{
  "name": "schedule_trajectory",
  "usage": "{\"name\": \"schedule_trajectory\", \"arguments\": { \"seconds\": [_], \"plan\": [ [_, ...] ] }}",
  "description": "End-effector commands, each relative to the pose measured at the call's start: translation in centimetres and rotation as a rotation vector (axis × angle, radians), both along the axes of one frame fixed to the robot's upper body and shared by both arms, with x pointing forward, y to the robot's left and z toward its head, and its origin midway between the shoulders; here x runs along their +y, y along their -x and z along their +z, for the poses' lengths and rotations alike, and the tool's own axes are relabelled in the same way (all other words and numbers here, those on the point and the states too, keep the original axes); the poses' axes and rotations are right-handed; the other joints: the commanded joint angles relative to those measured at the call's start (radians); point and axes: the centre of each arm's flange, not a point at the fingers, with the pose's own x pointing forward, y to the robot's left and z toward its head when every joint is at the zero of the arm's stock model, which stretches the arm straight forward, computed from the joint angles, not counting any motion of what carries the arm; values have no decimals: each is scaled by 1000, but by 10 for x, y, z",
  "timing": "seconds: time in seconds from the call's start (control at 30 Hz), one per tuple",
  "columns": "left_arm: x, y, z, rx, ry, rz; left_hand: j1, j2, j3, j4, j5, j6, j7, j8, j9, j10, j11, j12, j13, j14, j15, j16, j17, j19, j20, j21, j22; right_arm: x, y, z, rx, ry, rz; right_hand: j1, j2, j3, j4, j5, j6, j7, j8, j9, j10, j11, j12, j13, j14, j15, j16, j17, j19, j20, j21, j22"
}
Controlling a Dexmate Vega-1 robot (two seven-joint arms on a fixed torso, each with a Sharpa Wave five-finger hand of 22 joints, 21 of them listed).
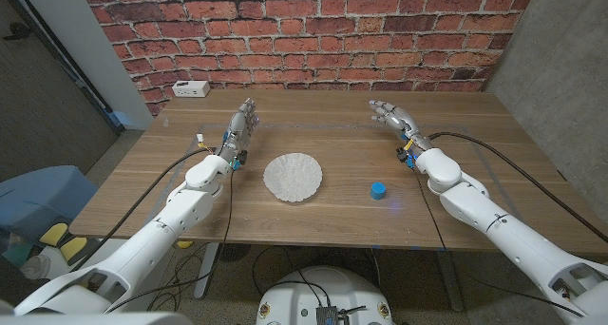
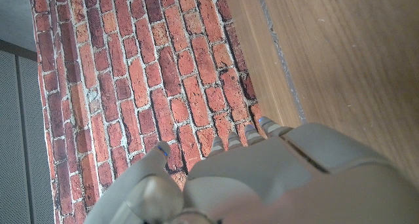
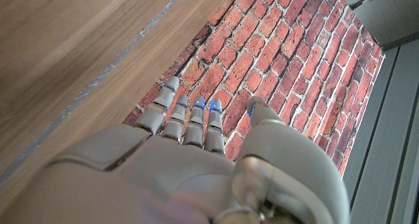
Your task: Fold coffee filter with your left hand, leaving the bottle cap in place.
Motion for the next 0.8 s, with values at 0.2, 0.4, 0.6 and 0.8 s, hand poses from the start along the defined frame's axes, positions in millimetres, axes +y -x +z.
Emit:
{"name": "schedule_trajectory", "arguments": {
  "seconds": [0.2,0.4,0.6,0.8],
  "plan": [
    [-3,12,-1,5,-21,9,3,43,-6,0,11,-58,0,0,3,-59,4,5,2,-78,-2,12,5,5,12,7,4,27,17,2,-92,221,-31,20,-3,93,25,-36,46,1,-5,3,146,14,23,8,152,-48,46,18,42,-15,11,4],
    [-5,16,-3,8,-24,10,3,43,-8,0,12,-59,2,-1,3,-59,5,4,3,-79,-2,10,5,5,12,7,5,35,26,0,-123,277,-22,48,7,176,28,-41,130,10,6,9,242,30,58,26,248,-66,93,62,68,-29,15,6],
    [-7,20,-4,8,-28,9,3,43,-9,0,13,-61,3,-2,3,-61,7,3,3,-82,-2,8,5,5,11,6,5,41,34,-5,-168,335,-27,62,-4,218,23,-46,188,11,19,14,213,24,54,35,222,-64,84,85,69,-30,13,7],
    [-8,24,-4,5,-34,8,3,43,-11,0,14,-60,2,-2,3,-62,7,2,3,-82,-3,7,5,4,11,6,5,51,47,-8,-268,441,-78,61,-7,233,23,-49,217,12,27,15,220,24,56,36,232,-72,85,89,86,-26,19,8]
  ]
}}
